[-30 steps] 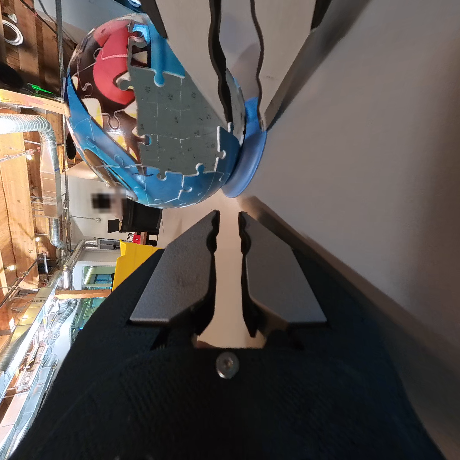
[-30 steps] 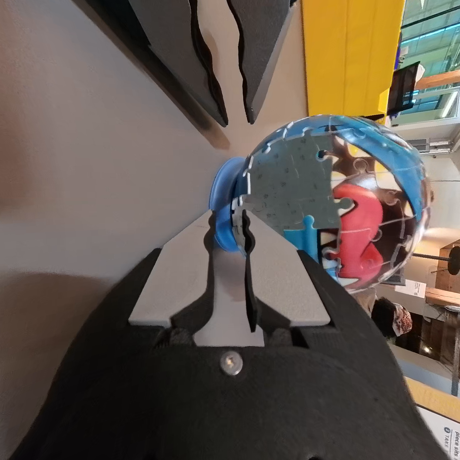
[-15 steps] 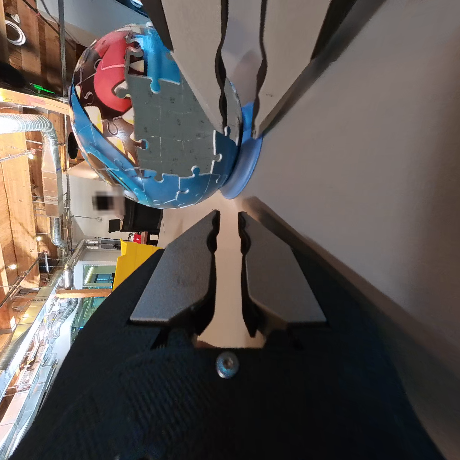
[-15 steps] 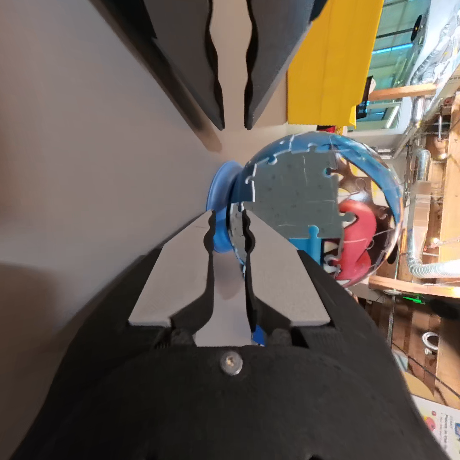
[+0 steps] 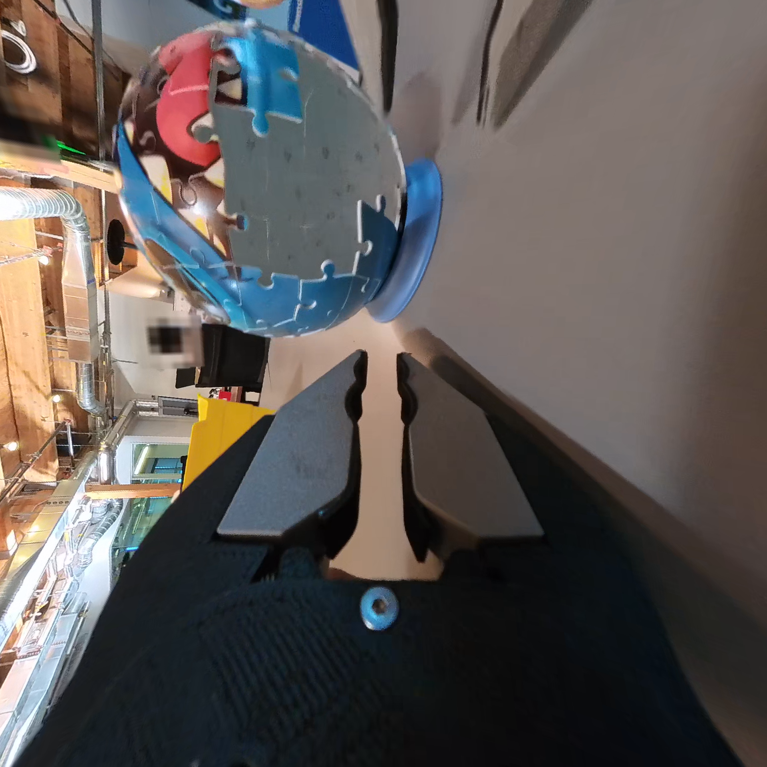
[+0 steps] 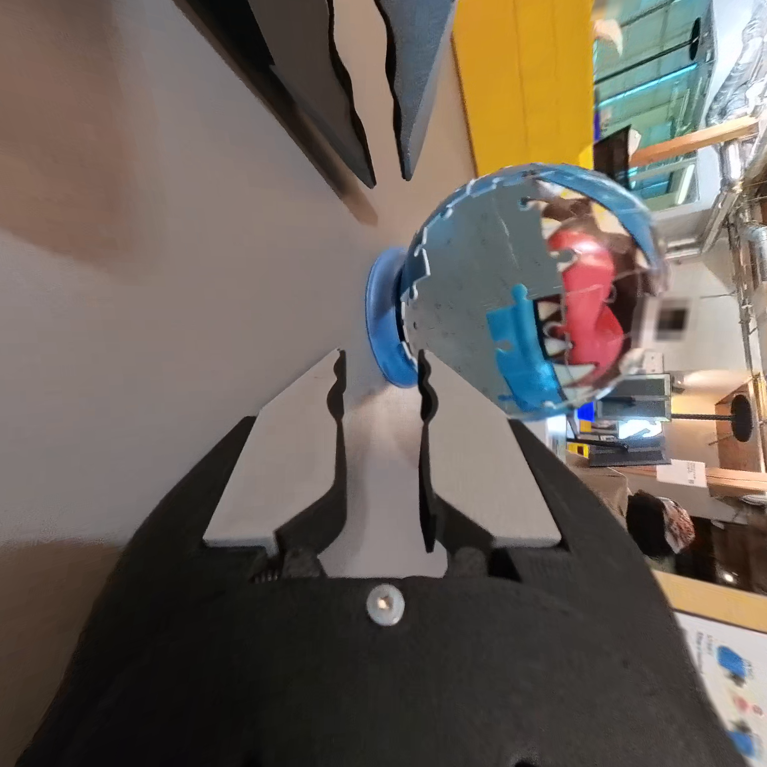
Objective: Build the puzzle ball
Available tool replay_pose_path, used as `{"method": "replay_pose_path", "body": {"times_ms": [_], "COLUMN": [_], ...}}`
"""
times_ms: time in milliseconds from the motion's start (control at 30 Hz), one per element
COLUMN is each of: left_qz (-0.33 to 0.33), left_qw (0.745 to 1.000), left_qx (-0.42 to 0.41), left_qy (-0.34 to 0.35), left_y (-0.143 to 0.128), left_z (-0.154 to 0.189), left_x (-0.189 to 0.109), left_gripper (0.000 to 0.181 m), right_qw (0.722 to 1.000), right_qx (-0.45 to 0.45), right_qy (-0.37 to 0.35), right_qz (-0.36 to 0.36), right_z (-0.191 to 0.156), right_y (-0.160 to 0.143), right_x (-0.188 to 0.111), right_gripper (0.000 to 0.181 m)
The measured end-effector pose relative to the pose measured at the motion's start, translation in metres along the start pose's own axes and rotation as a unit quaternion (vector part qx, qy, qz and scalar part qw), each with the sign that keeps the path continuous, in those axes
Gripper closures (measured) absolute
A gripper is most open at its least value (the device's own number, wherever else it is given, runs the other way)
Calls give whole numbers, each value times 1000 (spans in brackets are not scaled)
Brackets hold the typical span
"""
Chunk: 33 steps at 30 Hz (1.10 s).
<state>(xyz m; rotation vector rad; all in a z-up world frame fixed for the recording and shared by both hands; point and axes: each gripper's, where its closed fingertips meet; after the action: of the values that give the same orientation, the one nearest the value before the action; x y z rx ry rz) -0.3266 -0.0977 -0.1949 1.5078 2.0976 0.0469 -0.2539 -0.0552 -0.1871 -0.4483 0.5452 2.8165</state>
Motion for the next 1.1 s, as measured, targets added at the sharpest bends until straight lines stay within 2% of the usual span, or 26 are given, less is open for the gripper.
{"method": "replay_pose_path", "body": {"times_ms": [33, 100, 167, 200, 233, 300, 367, 400, 500, 533, 567, 600, 633, 700, 767, 833, 900, 1033, 1100], "left_qz": [-1, 6, 19, 28, 43, 98, 163, 181, 217, 227, 235, 238, 237, 236, 230, 222, 228, 232, 235], "left_qw": [1000, 999, 988, 978, 964, 920, 860, 824, 715, 686, 666, 655, 647, 627, 608, 602, 597, 621, 646], "left_qx": [-7, -49, -133, -180, -228, -324, -421, -472, -588, -612, -628, -639, -650, -670, -682, -685, -684, -668, -648], "left_qy": [-2, -21, -78, -106, -133, -197, -240, -256, -310, -322, -327, -325, -321, -320, -335, -345, -351, -339, -327], "left_y": [-3, -9, -12, -12, -9, 4, 15, 14, 11, 11, 11, 11, 10, 13, 19, 23, 28, 29, 29], "left_z": [-1, -4, -2, -4, -6, -10, -24, -32, -53, -59, -65, -69, -73, -78, -75, -71, -70, -70, -68], "left_x": [0, -3, -7, -9, -11, -19, -26, -27, -26, -23, -20, -15, -10, -2, 4, 10, 11, 11, 10], "left_gripper": [169, 165, 158, 149, 140, 129, 128, 126, 118, 120, 119, 117, 115, 108, 103, 102, 101, 102, 106], "right_qw": [999, 991, 969, 953, 932, 874, 799, 755, 626, 591, 566, 553, 549, 554, 548, 535, 536, 565, 576], "right_qx": [19, 97, 210, 271, 334, 464, 580, 632, 730, 745, 756, 762, 763, 760, 766, 769, 766, 747, 744], "right_qy": [-12, -49, -81, -85, -79, -36, 36, 76, 231, 271, 295, 304, 308, 323, 324, 338, 344, 339, 324], "right_qz": [23, 80, 100, 105, 115, 140, 158, 158, 147, 145, 144, 148, 145, 102, 91, 89, 83, 87, 99], "right_z": [5, 26, 55, 67, 78, 96, 109, 113, 110, 108, 106, 107, 105, 91, 89, 87, 83, 84, 88], "right_y": [3, 5, -10, -18, -23, -27, -29, -31, -28, -24, -22, -20, -18, -19, -20, -16, -13, -11, -12], "right_x": [-9, -32, -49, -53, -57, -58, -53, -48, -29, -23, -16, -9, -1, 15, 23, 25, 28, 33, 37], "right_gripper": [154, 181, 181, 181, 169, 130, 118, 106, 93, 85, 83, 88, 90, 77, 78, 78, 72, 69, 70]}}
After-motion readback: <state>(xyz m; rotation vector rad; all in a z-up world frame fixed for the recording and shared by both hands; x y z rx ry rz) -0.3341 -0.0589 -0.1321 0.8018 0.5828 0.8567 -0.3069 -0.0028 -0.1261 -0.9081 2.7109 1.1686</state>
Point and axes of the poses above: each gripper's, where its closed fingertips meet, x out along the fingers, y out of its top, z = x × y across the jaws, and after that the axes turned 7 degrees about -y, right-handed
